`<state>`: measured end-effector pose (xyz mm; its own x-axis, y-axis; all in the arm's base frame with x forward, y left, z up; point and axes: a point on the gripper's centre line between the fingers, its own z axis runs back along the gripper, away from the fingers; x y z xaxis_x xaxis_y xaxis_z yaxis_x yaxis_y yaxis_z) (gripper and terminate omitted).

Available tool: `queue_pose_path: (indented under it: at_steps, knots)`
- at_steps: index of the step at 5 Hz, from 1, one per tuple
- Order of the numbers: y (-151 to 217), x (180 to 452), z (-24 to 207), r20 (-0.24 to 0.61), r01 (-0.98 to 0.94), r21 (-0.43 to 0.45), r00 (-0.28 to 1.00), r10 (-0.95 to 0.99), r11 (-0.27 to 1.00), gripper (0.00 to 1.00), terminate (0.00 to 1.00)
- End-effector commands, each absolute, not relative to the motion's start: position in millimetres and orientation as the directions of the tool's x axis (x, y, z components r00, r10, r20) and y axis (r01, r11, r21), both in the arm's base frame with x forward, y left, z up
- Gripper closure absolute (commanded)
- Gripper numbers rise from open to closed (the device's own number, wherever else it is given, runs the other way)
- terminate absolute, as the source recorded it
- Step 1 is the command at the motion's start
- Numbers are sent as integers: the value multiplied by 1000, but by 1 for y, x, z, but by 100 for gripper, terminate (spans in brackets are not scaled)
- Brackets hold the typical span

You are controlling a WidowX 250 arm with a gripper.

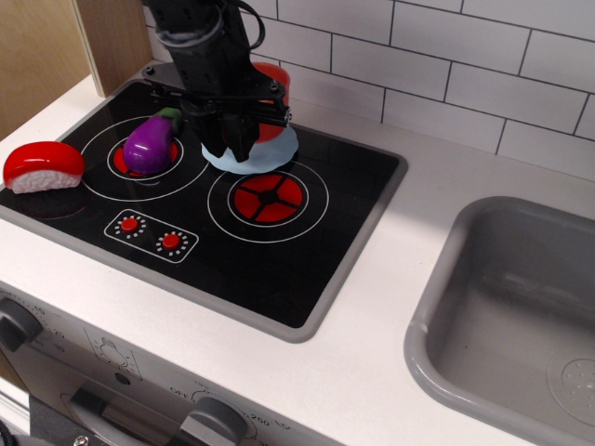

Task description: Put cup on plate

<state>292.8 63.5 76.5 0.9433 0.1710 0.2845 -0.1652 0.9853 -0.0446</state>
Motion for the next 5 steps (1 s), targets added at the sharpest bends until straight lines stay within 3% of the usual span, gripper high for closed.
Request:
queue_pose_path:
  at_steps: [1,3,4,5]
  knots:
    - [84,302,78,331,-170,0,930,160,985,100,0]
    - [82,303,75,328,-169,5,931,159,986,100,0]
    - [82,302,79,341,-172,6,926,160,985,0,0]
    - [82,299,85,343,-185,-14,922,179,983,0,0]
